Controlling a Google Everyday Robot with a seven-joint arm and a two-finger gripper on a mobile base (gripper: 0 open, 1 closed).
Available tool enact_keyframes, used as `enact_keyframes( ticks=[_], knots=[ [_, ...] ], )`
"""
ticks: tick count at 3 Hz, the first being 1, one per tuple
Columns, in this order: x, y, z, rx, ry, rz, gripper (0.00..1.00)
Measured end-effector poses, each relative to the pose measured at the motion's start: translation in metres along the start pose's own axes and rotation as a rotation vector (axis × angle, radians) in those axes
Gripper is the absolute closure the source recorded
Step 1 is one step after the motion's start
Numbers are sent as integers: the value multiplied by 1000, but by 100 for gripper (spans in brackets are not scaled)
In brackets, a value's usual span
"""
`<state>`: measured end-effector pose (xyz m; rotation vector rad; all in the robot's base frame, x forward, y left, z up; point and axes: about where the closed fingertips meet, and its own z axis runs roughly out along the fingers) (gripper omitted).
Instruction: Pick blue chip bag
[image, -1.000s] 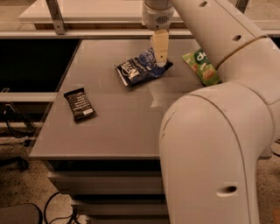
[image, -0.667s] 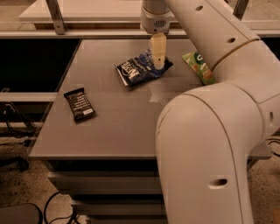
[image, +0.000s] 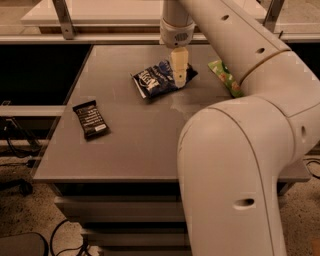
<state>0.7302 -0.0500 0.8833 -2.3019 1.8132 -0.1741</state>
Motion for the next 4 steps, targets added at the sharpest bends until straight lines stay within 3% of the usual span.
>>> enact_keyframes(
  ticks=[1, 2, 4],
  knots=[
    [-2, 7, 12, -31, -14, 0, 0],
    [-6, 16, 22, -60, -28, -3, 18],
    [-10, 34, 28, -89, -52, -2, 66]
  ],
)
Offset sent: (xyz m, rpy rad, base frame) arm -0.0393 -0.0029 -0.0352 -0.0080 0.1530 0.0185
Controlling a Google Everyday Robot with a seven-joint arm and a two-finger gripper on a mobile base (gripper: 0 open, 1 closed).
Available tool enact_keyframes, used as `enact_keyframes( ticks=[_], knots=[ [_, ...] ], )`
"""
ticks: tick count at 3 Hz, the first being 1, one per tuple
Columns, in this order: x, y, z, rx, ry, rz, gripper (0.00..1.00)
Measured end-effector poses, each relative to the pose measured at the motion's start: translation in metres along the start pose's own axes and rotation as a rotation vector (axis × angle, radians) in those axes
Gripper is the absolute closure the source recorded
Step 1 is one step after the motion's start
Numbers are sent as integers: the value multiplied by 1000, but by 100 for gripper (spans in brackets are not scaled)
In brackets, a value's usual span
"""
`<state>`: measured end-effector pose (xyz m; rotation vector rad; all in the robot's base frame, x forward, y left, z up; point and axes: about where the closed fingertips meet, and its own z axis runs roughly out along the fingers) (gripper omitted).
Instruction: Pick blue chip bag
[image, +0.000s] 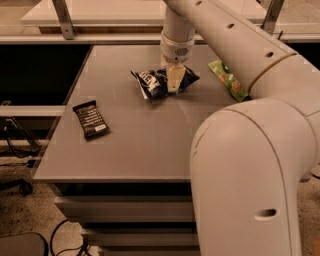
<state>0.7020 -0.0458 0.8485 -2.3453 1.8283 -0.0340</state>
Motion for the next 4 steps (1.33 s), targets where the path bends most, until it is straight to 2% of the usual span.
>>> enact_keyframes(
  ticks=[1, 2, 4],
  knots=[
    [-2, 3, -7, 8, -8, -5, 87],
    [-4, 1, -25, 42, -17, -14, 100],
    [-9, -7, -64, 113, -23, -37, 100]
  ],
)
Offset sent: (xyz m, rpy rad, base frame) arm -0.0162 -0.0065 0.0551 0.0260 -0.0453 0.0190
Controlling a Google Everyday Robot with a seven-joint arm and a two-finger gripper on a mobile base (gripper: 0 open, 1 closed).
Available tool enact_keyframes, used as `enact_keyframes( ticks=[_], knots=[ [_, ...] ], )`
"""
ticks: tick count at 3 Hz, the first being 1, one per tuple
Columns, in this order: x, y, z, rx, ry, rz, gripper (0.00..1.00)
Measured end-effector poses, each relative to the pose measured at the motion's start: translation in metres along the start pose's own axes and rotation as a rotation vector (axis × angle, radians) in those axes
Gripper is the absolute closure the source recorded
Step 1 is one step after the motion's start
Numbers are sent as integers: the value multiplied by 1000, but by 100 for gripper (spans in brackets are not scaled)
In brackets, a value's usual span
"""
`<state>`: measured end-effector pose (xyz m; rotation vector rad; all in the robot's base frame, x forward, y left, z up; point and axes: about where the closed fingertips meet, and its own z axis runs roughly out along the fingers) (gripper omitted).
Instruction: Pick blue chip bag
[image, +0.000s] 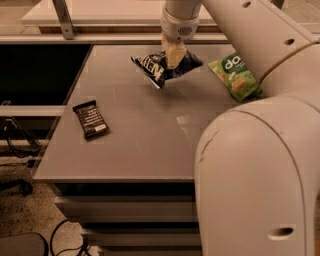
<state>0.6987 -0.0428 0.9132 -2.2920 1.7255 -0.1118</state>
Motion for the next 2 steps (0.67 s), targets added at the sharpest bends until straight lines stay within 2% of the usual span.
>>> enact_keyframes(
  ticks=[1, 2],
  knots=[
    [-8, -13, -25, 51, -15, -28, 100],
    [-8, -14, -28, 58, -21, -29, 100]
  ],
)
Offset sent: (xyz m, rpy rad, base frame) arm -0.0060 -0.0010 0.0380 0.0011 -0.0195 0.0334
